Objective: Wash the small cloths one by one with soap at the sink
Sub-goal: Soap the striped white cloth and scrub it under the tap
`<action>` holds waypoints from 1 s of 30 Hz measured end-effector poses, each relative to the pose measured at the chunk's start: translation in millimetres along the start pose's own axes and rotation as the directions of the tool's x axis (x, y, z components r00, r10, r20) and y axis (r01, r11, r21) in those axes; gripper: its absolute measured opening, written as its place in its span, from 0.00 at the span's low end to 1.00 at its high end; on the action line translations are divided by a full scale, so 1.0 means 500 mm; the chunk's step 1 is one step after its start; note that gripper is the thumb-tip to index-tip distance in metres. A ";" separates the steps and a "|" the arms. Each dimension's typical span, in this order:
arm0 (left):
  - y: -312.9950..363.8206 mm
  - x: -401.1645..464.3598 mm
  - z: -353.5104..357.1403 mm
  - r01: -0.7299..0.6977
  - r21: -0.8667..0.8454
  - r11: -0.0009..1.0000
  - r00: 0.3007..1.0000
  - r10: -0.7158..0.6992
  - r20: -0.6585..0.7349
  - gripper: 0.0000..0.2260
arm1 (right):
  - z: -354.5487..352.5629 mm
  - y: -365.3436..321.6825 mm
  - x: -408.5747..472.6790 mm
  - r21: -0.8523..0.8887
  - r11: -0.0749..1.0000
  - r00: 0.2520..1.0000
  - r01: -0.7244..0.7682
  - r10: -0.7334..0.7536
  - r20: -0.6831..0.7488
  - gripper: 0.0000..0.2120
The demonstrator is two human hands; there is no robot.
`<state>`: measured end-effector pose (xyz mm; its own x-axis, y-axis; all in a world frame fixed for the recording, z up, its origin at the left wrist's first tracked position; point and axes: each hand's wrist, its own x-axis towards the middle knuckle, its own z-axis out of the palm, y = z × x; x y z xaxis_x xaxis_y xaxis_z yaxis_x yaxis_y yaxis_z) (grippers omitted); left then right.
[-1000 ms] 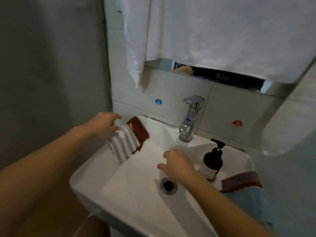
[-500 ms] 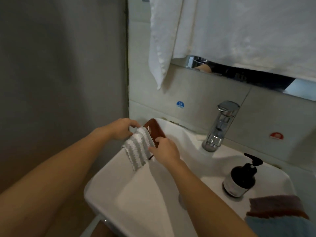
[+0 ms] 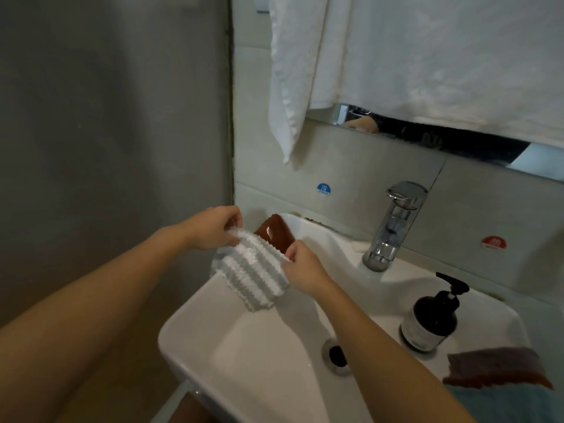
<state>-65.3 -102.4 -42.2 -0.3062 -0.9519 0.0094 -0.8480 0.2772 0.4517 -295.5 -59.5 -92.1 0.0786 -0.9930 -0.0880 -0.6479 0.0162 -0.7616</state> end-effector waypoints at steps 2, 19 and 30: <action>0.015 -0.025 -0.011 -0.031 -0.013 0.999 1.000 0.031 -0.005 0.13 | -0.028 0.013 -0.024 0.074 0.997 1.000 -0.009 0.006 0.030 0.04; 0.214 -0.097 0.182 -0.104 -0.119 0.987 0.819 0.153 0.553 0.16 | -0.219 0.221 -0.318 0.173 0.869 0.863 -0.464 0.400 0.307 0.08; 0.202 -0.093 0.261 -0.250 0.064 0.966 0.921 0.217 0.323 0.14 | -0.151 0.237 -0.326 -0.689 0.724 0.989 -0.025 0.120 0.090 0.20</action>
<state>-193.2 -12.8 -113.5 -0.6061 -0.7744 -0.1817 -0.7702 0.5144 0.3770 -442.4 95.5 -119.3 0.0686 -0.9693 -0.2360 -0.9933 -0.0442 -0.1071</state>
